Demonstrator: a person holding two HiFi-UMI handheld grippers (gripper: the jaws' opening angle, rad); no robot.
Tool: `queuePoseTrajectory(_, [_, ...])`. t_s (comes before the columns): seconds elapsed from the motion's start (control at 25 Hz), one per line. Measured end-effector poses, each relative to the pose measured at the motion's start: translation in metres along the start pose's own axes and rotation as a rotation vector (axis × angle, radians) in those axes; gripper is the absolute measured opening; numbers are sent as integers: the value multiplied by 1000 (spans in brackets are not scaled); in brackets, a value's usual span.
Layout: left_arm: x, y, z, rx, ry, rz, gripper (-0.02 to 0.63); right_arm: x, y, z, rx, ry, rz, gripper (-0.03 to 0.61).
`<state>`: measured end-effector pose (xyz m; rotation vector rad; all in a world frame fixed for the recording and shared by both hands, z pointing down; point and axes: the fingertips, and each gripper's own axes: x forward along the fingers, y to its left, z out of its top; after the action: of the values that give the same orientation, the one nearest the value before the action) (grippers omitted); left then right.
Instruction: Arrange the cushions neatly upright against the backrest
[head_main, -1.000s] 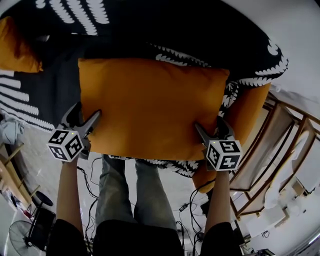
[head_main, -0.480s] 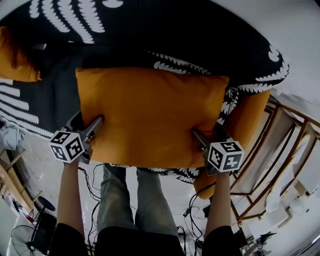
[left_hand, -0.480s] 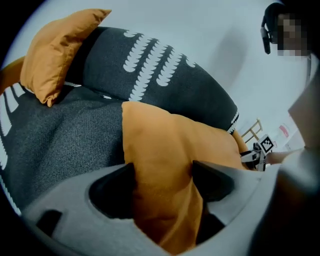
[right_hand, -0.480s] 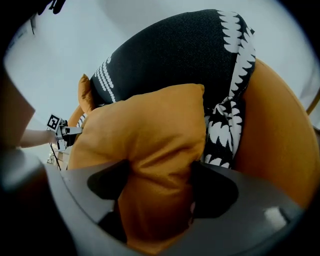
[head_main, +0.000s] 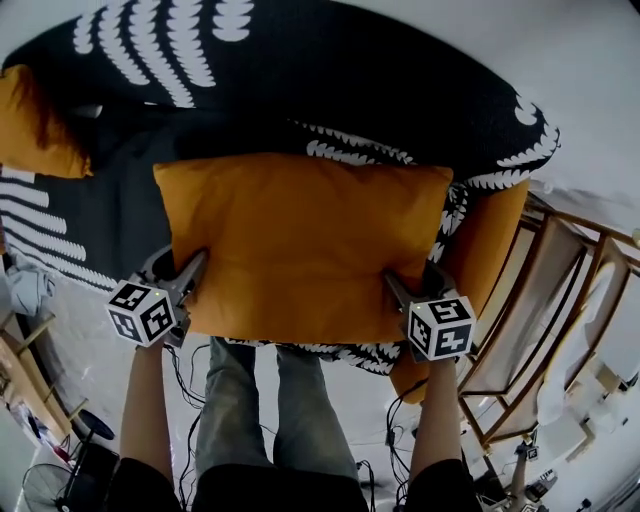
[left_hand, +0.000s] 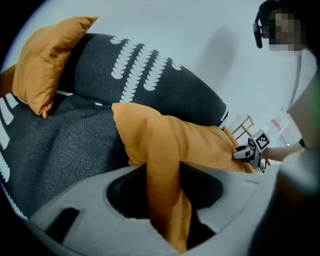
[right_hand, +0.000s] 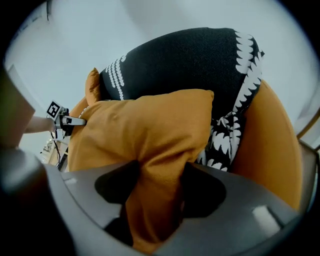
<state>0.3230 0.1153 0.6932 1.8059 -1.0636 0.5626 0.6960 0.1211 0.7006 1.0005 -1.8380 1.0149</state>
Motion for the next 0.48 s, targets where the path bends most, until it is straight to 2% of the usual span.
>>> queuePoseTrajectory(0.32, [-39,-25,19,76,-42,-19,166,-37,24,6,-34,-79,-49,267])
queuePoseTrajectory(0.48, [-56,-30,47,132,-98,-8,165,-56,34,24,-27,-149,-84,262])
